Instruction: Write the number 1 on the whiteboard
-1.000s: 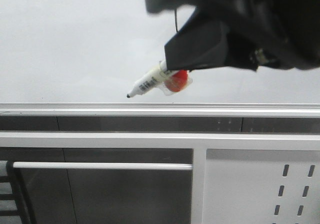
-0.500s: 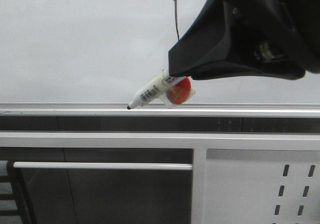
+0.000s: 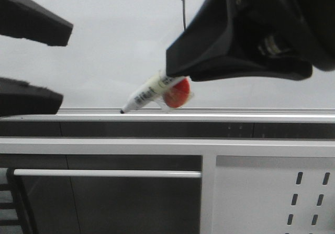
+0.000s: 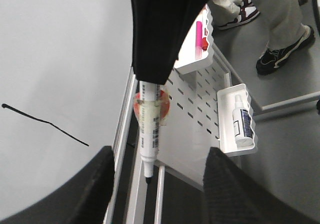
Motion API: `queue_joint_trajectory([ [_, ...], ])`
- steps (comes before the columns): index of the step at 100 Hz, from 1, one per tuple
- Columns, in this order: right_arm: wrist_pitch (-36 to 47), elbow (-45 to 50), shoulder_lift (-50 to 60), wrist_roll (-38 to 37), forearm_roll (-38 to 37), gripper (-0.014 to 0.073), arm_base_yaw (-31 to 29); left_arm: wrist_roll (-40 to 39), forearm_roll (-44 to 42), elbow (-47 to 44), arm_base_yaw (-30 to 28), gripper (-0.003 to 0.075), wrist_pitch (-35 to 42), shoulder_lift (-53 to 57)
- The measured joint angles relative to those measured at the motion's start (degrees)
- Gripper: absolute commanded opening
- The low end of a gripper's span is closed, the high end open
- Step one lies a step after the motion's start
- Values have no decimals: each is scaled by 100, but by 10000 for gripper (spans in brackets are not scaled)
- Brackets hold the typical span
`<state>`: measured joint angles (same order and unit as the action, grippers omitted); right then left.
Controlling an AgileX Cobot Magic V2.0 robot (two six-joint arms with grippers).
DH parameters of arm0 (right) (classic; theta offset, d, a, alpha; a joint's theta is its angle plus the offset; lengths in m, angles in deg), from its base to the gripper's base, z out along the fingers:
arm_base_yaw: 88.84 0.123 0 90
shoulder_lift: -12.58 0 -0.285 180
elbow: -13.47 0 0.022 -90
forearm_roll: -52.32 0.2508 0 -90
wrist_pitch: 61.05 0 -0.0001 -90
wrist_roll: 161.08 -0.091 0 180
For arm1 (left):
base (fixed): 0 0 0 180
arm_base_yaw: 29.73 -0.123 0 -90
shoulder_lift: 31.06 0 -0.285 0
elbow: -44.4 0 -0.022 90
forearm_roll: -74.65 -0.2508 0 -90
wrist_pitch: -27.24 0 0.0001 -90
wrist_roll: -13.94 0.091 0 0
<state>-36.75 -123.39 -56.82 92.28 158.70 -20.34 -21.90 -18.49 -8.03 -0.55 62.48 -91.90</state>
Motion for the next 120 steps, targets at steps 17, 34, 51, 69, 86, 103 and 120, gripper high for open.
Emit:
queue_joint_trajectory([
  [17, -295, -22, 0, 374, 0, -50, 0, 63, 0, 206, 0, 372, 15, -269],
  [34, -344, -22, 0, 667, 0, -50, 0, 89, 0, 266, 0, 342, 225, -430],
  [51, -379, -36, 0, 722, 0, -50, 0, 89, 0, 266, 0, 302, 272, -519],
  [69, -613, -50, 0, 776, -10, -50, 0, 91, 0, 277, 231, 257, 130, -694],
  [86, -668, -50, 0, 786, -18, -50, 0, 101, 0, 324, 555, 251, -273, -892],
  [103, -668, -50, 0, 789, -18, -50, 0, 101, 0, 461, 678, 251, -506, -931],
  [120, -618, -50, 0, 803, -18, -50, 0, 88, 0, 536, 688, 251, -737, -931],
])
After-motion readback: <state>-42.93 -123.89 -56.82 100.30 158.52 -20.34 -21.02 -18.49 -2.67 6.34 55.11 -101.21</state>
